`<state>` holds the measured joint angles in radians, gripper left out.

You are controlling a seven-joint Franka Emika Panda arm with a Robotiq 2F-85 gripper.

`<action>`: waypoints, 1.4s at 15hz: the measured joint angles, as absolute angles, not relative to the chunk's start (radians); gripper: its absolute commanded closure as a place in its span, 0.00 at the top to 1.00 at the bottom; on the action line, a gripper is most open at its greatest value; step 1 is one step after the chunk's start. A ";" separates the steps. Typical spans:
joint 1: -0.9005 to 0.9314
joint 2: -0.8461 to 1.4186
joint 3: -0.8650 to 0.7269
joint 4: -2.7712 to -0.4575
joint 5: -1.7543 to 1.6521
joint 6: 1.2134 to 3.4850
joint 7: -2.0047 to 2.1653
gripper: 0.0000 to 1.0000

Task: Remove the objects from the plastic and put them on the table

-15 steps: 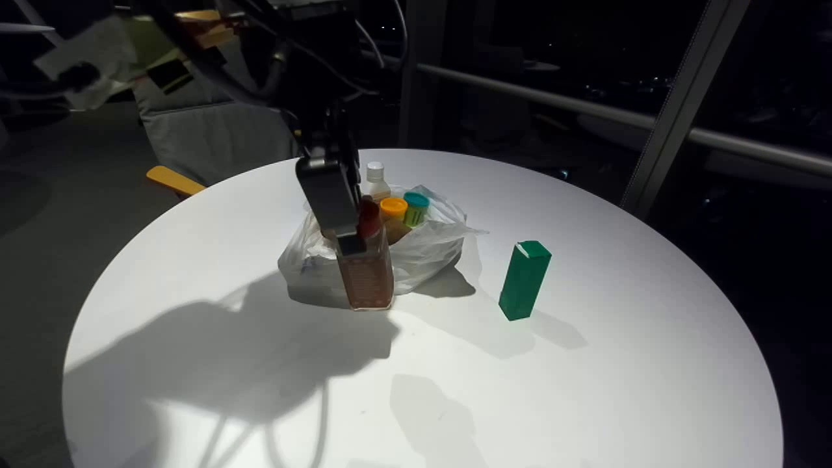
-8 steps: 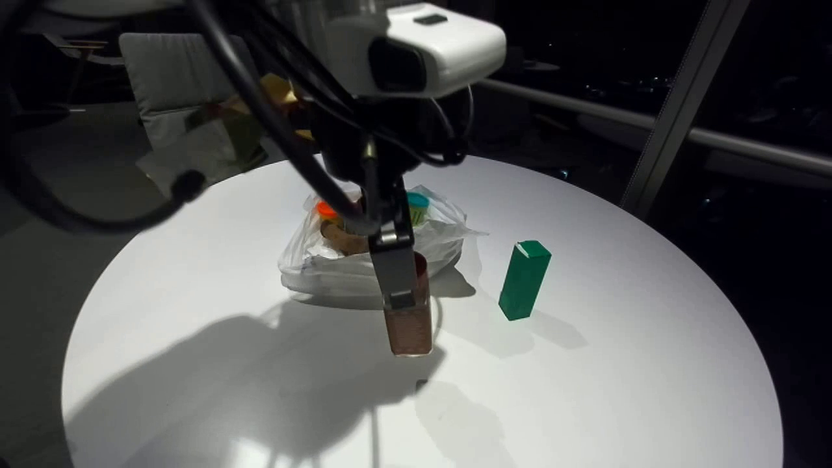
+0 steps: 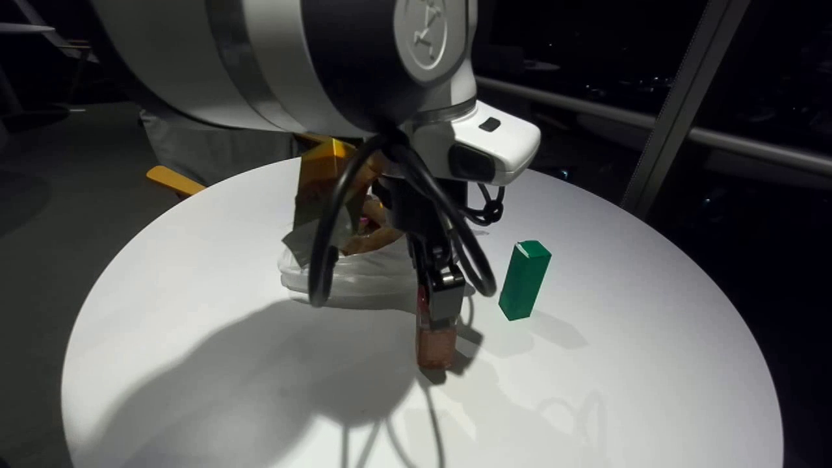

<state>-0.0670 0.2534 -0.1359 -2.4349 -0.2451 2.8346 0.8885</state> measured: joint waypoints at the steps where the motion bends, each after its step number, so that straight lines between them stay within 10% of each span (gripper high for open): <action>1: -0.065 0.263 -0.142 -2.420 -0.233 2.835 0.872 0.25; 2: -0.062 0.272 -0.148 -2.408 -0.223 2.834 0.857 0.75; 7: -0.022 0.287 -0.191 -2.383 -0.217 2.831 0.824 1.00; 21: 0.136 0.216 -0.342 -2.376 -0.568 2.739 1.026 1.00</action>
